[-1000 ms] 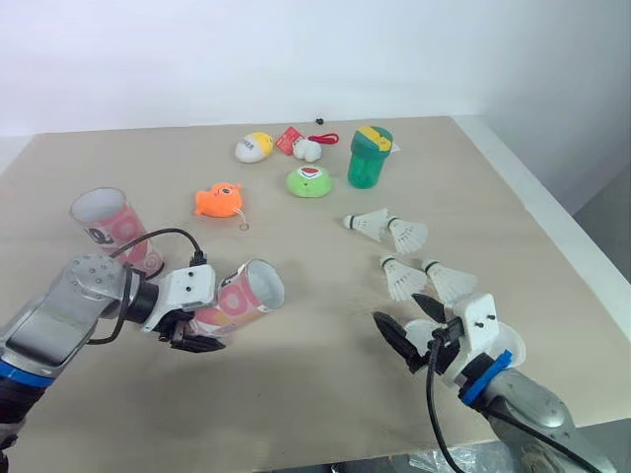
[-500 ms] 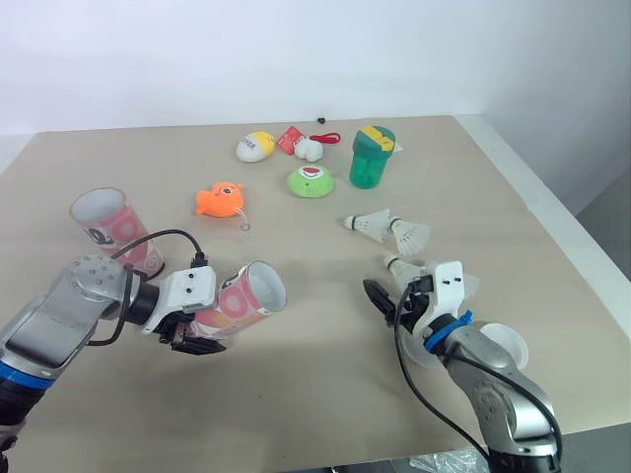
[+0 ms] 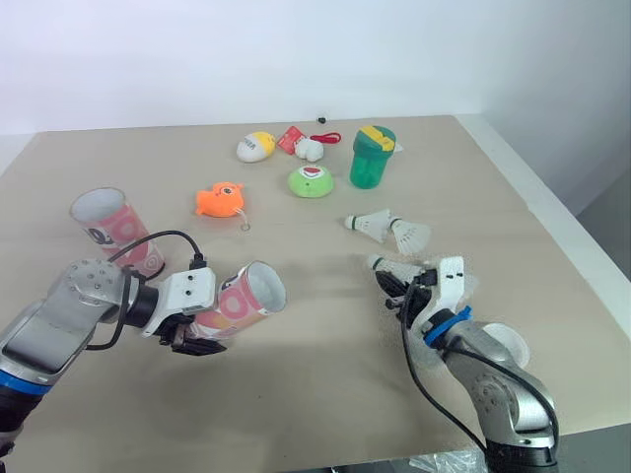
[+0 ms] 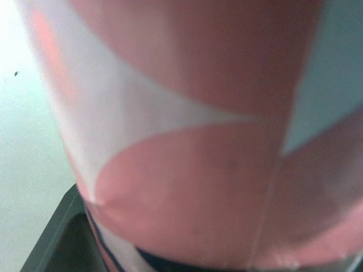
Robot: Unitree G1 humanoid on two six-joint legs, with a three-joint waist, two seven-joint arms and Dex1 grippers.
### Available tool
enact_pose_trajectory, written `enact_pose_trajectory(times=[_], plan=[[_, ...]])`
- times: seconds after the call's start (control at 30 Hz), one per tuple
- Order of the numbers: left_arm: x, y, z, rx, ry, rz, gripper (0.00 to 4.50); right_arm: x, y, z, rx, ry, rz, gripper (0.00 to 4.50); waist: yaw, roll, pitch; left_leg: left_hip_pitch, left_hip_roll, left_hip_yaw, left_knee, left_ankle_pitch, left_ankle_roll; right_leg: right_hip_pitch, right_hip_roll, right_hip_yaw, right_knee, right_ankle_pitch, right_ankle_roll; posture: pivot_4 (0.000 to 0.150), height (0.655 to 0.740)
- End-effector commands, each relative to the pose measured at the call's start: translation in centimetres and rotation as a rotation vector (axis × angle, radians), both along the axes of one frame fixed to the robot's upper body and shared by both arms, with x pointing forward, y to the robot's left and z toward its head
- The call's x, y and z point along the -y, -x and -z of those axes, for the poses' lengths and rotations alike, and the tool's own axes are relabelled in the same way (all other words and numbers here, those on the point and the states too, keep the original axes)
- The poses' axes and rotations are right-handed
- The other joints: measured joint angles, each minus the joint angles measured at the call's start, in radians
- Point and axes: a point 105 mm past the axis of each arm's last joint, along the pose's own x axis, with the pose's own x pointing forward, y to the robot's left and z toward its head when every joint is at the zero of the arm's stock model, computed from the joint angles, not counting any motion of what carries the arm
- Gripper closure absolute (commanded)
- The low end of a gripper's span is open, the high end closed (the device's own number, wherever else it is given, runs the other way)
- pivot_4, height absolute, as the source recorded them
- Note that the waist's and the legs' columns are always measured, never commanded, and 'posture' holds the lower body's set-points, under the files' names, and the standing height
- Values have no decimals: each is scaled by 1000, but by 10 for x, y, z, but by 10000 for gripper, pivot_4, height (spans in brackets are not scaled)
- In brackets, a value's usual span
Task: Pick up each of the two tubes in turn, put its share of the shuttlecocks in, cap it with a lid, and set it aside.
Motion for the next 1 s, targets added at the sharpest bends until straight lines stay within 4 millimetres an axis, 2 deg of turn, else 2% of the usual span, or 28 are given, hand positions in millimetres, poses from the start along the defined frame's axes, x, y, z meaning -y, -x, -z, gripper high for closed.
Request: enact_pose_trajectory(times=[0.03,0.17,0.33,0.53,0.77,0.87,0.9,0.93,0.97,1.0], plan=[[0,-2,-3,9,-3,-3,12168,-25,15,-52,190,-35,-206,44167,0,1,0,0,0,0,0,0,0,0,0,0,0,0,0,1500,7400],[0,-4,-3,8,-2,-1,12168,-52,38,-79,267,-13,-503,44167,0,1,1,0,0,0,0,0,0,0,0,0,0,1,1,1500,7400],[3,-7,-4,13,0,3,12168,-77,57,-84,292,188,-809,44167,0,1,1,0,0,-1,1,0,0,1,0,-1,0,0,1,1500,7400],[3,-9,-5,18,1,0,12168,-105,56,-78,407,422,-991,44167,0,1,1,0,0,-1,1,0,0,0,0,-1,0,1,1,1500,7400],[3,-9,-7,23,2,-5,12168,-122,45,-76,490,520,-1047,44167,1,0,1,-1,0,-1,1,0,0,-1,0,-1,0,1,3,1500,7400],[1,-7,-7,22,1,-11,12168,-130,52,-86,506,485,-1104,34504,1,1,1,-1,0,-1,1,0,0,-1,0,-1,0,2,3,1500,7400],[1,-7,-6,22,1,-12,12168,-130,54,-91,512,466,-1112,33179,0,1,1,-1,0,-1,1,0,0,-1,0,-1,0,2,3,1500,7400],[1,-7,-6,22,1,-14,12168,-130,54,-95,518,451,-1113,25419,1,1,1,-1,0,-1,1,0,0,-1,0,-1,0,2,3,1500,7400],[1,-7,-6,22,2,-15,12168,-129,54,-101,527,430,-1109,24875,1,0,1,-1,0,-1,1,0,0,-1,0,-2,0,2,3,1500,7400],[1,-7,-6,22,3,-17,12168,-128,52,-108,535,410,-1101,22268,1,0,1,-1,0,-1,1,0,0,-1,0,-2,0,2,3,1500,7400]])
